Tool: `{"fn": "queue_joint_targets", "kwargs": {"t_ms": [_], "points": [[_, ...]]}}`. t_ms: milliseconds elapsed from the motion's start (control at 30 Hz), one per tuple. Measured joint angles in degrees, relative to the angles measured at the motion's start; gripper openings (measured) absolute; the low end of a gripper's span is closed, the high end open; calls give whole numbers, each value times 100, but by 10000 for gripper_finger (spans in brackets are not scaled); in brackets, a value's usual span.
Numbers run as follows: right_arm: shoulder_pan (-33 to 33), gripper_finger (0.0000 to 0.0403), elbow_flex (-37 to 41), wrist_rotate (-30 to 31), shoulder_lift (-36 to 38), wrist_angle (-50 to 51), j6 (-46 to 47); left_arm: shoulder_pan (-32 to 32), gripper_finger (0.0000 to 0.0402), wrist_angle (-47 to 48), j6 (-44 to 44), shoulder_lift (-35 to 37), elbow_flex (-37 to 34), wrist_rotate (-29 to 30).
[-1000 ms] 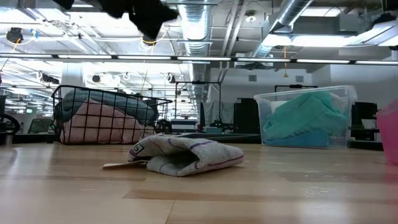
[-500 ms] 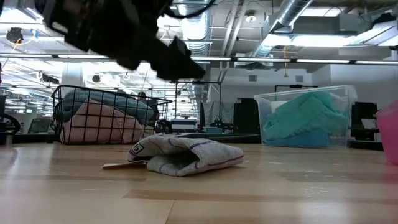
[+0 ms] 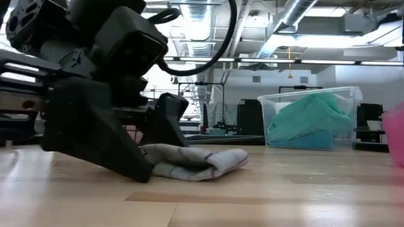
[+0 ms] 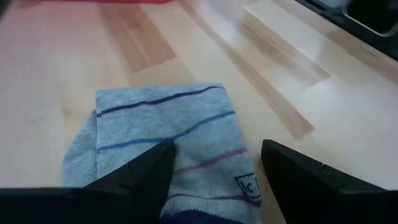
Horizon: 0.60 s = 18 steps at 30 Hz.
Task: Pick & Place Cloths
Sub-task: Put the gray patterned sock into the red bin
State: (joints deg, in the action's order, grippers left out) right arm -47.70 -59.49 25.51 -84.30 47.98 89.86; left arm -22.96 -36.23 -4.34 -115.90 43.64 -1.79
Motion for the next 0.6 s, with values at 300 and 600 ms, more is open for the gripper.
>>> {"fn": "queue_joint_targets", "kwargs": {"t_ms": [300,600], "points": [[72,182,1,-5,-38,-477,11,29,67,206,476,105,-8,1140],[445,168,-2,200,-36,-2074,-1893,141,3,599,1344,1123,-71,1188]]}}
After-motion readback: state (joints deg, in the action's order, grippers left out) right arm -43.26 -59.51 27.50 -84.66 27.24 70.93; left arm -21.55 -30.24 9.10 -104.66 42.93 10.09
